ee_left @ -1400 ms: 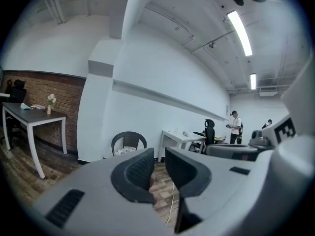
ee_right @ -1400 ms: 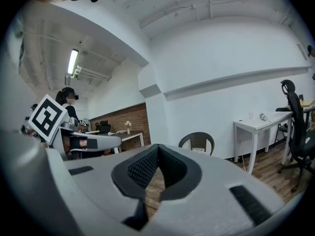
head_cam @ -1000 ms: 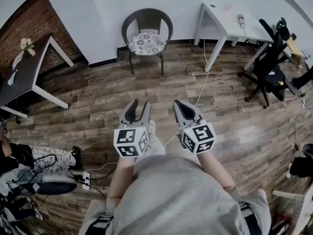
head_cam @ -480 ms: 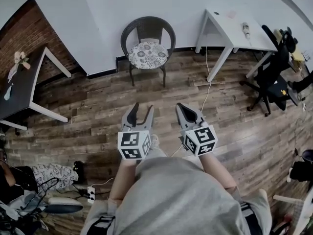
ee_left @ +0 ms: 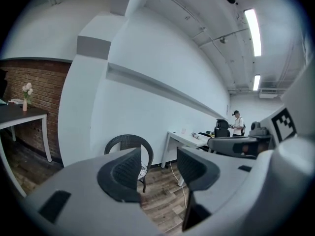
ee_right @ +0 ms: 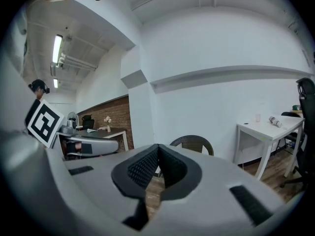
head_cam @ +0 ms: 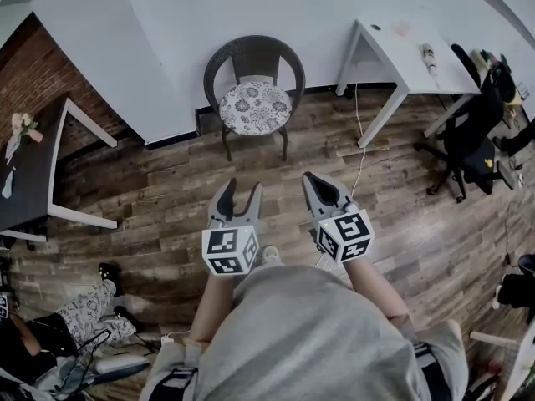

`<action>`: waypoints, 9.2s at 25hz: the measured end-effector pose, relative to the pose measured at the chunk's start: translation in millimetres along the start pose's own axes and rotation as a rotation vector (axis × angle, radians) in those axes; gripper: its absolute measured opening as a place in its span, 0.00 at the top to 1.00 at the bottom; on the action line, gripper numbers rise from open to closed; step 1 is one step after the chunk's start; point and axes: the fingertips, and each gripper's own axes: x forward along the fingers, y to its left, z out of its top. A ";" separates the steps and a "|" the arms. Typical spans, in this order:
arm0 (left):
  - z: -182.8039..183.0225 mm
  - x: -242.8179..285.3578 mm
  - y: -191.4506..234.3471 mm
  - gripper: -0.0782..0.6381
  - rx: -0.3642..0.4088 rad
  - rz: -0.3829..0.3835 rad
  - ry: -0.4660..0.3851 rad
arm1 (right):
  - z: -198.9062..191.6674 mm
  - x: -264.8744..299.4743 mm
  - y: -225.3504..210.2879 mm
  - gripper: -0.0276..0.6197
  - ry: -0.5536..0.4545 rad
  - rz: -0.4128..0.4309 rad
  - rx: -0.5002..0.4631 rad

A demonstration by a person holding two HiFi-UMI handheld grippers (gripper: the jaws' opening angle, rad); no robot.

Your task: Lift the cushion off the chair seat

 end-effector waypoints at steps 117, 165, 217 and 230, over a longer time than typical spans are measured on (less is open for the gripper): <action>-441.0 530.5 294.0 0.84 0.033 0.209 0.850 | -263.3 443.5 -223.2 0.96 0.487 0.181 0.233; -167.8 326.3 163.3 0.85 0.056 0.133 0.317 | -95.5 226.1 -110.9 0.96 0.093 0.053 -0.006; 27.6 40.1 36.2 0.85 -0.052 0.122 -0.002 | 14.0 28.0 -10.0 0.96 -0.007 0.104 -0.053; 25.5 53.3 51.7 0.85 -0.048 0.125 0.017 | 8.8 47.9 -17.1 0.96 0.003 0.077 -0.048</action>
